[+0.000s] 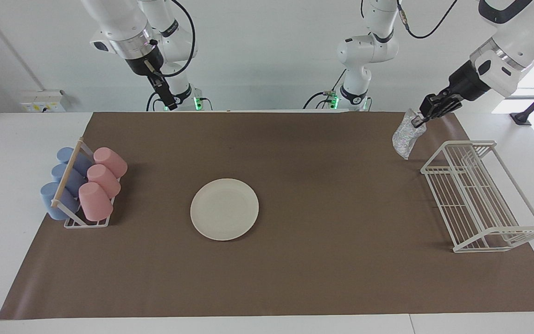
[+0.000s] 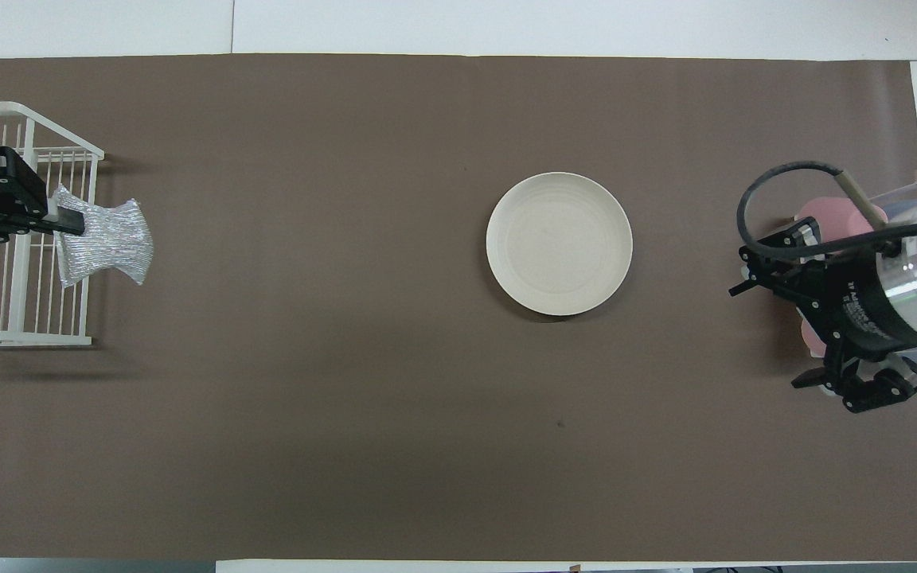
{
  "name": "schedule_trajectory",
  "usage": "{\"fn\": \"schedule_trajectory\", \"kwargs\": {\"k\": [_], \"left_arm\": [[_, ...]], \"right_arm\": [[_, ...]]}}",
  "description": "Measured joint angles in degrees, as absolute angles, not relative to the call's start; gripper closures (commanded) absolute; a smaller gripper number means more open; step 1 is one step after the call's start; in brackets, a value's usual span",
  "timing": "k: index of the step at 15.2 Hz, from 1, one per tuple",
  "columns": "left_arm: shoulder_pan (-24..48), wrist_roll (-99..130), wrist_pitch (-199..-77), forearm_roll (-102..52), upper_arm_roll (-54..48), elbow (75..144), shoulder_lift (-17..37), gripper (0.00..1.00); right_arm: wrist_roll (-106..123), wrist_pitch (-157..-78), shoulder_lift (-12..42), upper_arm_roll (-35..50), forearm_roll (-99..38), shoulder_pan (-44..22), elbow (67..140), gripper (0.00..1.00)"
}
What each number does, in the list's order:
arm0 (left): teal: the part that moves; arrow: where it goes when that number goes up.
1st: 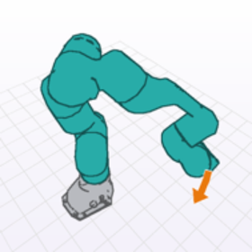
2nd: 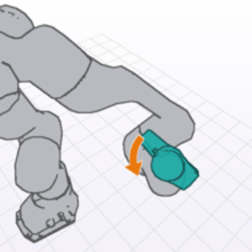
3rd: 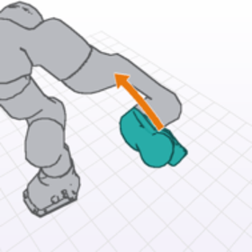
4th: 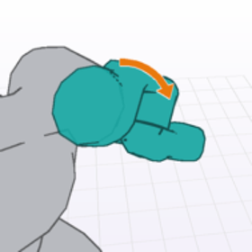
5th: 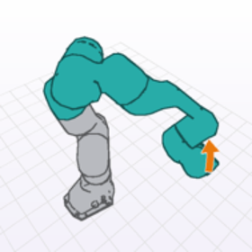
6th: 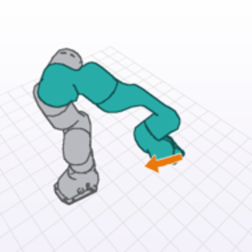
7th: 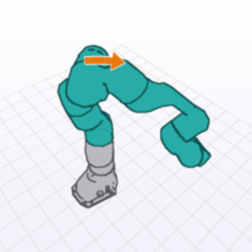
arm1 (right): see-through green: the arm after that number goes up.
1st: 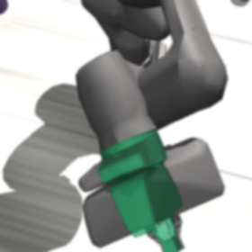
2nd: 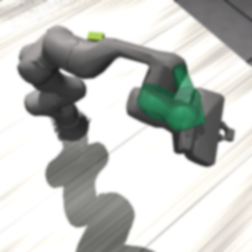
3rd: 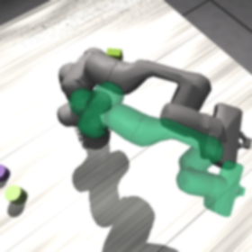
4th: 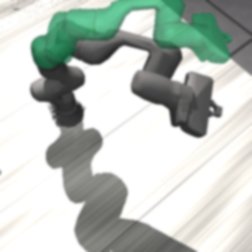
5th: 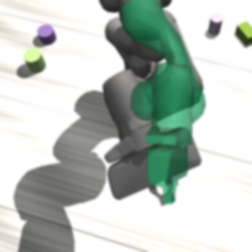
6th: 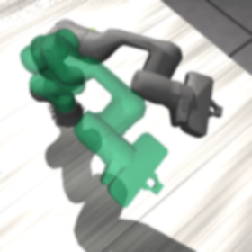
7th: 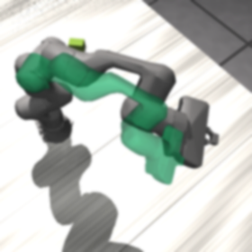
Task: Wipe plate with sponge
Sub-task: 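Carry the scrubber toward the plate while the right gripper reaches toward it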
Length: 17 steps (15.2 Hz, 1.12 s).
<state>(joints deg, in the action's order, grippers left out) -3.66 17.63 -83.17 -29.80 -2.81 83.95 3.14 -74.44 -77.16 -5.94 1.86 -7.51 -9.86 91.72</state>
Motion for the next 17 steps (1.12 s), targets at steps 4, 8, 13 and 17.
{"fn": "schedule_trajectory", "kwargs": {"k": [4,8,13,17], "left_arm": [[-5.27,18.21,-89.88,-45.82,-2.76,98.35,-2.9,1.0],[-1.42,17.76,-98.09,-58.36,-3.71,111.92,-9.04,1.0],[1.52,9.99,-101.22,-70.16,-3.97,119.66,-9.93,1.0],[4.41,3.09,-101.19,-74.78,-4.04,123.12,-9.93,1.0]], "right_arm": [[-79.8,-76.87,-6.08,1.73,-7.87,-10.37,92.33,0.0],[-87.27,-79.72,-6.21,1.4,-13.77,-10.25,93.08,0.0],[-97.51,-89.51,-6.95,2.07,-19.3,-13.52,96.42,0.0],[-105.58,-96.42,-7.97,4.11,-23.1,-15.84,100.55,0.0]]}}
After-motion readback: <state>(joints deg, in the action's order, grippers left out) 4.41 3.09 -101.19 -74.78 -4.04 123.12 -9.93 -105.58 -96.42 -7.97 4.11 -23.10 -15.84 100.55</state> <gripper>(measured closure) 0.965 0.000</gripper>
